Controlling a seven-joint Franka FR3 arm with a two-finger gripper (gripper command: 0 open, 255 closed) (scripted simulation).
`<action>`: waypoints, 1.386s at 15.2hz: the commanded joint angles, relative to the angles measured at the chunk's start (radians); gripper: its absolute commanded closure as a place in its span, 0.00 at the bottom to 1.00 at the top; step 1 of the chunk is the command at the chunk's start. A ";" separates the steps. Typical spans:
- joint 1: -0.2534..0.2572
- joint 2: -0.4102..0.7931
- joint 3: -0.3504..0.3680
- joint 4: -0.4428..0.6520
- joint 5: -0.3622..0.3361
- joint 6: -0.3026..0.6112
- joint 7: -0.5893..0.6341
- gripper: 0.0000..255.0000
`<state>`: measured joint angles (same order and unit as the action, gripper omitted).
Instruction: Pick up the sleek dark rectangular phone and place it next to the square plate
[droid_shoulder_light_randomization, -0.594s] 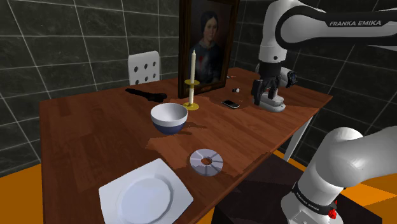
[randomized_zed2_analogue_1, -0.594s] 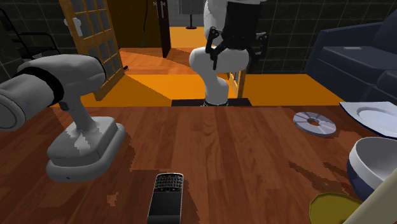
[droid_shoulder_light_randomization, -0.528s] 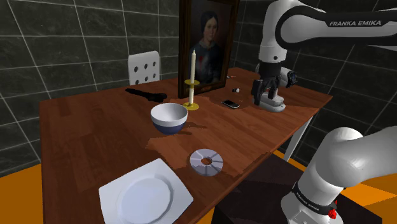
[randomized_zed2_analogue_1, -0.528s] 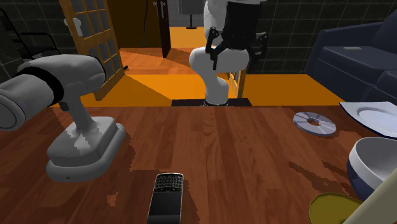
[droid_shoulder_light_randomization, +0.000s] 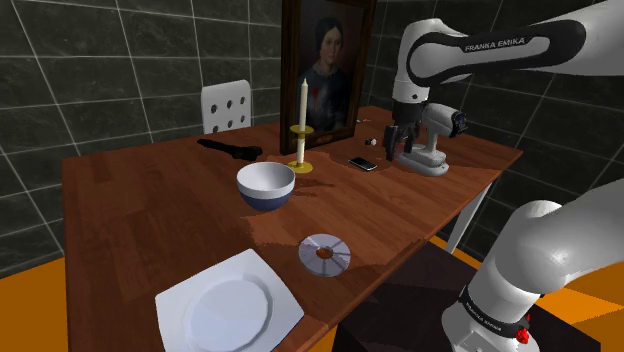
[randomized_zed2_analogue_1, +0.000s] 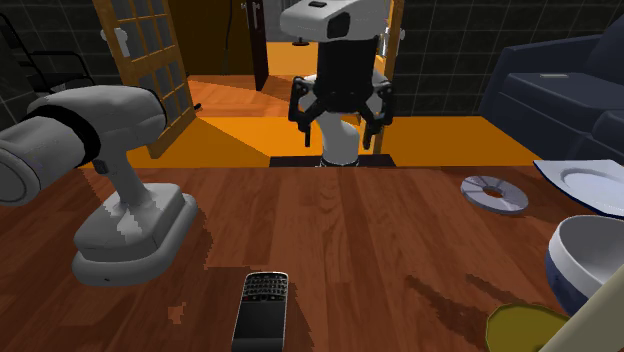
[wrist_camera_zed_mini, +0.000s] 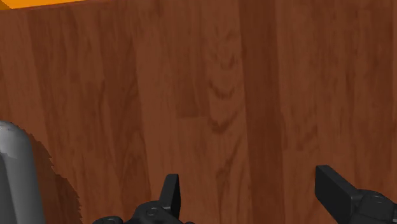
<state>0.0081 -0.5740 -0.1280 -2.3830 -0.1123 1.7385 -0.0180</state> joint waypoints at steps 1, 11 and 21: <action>0.000 0.062 -0.030 0.017 -0.003 0.053 -0.044 0.00; 0.004 0.439 -0.164 0.240 0.078 0.225 -0.296 0.00; -0.029 0.739 -0.196 0.467 0.215 0.282 -0.486 0.00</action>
<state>-0.0198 0.1571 -0.3243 -1.9148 0.0983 2.0118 -0.4987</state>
